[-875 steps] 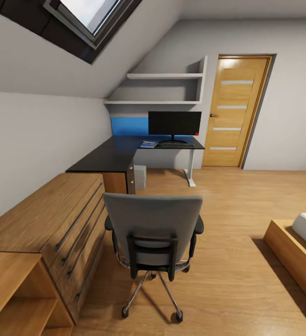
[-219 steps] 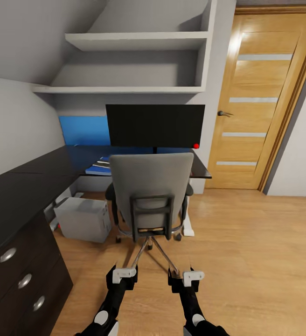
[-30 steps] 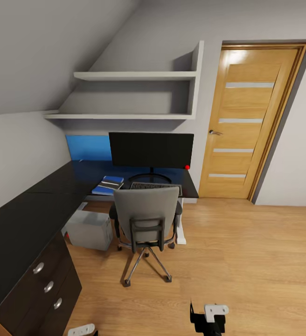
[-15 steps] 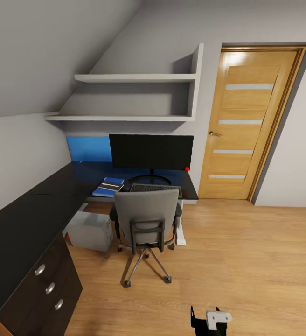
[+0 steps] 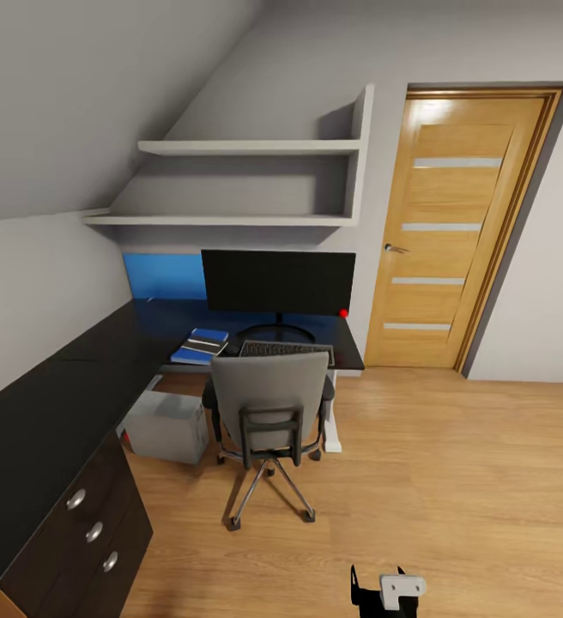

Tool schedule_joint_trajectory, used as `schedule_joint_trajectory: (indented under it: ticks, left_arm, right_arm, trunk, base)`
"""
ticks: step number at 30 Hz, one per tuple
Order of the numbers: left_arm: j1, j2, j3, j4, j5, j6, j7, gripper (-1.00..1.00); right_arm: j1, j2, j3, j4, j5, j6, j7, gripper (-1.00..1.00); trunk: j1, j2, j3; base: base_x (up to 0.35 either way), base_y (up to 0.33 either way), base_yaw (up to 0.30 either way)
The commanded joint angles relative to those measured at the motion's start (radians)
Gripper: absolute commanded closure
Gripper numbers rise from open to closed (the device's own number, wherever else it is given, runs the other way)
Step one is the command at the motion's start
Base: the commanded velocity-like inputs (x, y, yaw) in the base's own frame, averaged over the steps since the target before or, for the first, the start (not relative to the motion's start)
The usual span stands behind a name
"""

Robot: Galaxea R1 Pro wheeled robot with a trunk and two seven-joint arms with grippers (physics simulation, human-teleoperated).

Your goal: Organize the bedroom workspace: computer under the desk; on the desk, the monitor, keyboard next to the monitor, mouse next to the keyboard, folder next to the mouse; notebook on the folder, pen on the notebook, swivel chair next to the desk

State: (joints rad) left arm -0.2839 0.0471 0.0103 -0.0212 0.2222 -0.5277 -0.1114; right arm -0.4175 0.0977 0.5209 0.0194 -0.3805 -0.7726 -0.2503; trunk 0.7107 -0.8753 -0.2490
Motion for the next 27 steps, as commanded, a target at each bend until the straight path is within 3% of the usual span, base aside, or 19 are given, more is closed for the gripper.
schedule_joint_trajectory:
  ticks: [1,4,22,27]
  left_arm:
    - [0.002,0.000,0.001,0.001,0.011,-0.009,-0.010,-1.00]
    - [0.007,-0.001,0.001,0.001,0.011,-0.024,-0.010,-1.00]
    - [0.012,-0.005,-0.003,0.000,0.011,-0.031,-0.014,-1.00]
    - [0.012,-0.006,-0.003,0.000,0.011,-0.030,-0.013,-1.00]
  right_arm:
    - [-0.001,0.001,0.008,0.002,-0.003,0.000,-0.006,-1.00]
    - [-0.001,0.001,0.008,0.002,-0.003,0.011,-0.005,-1.00]
    - [0.001,0.000,0.009,0.001,-0.002,0.030,-0.006,-1.00]
    - [0.002,-0.015,0.010,0.002,-0.002,0.031,-0.007,-1.00]
  trunk:
    - [-0.004,0.006,0.002]
    - [-0.015,0.027,0.011]
    - [-0.015,0.027,0.011]
    - [-0.015,0.027,0.011]
  base:
    - [0.000,0.000,0.000]
    - [0.000,0.000,0.000]
    - [0.000,0.000,0.000]
    - [0.000,0.000,0.000]
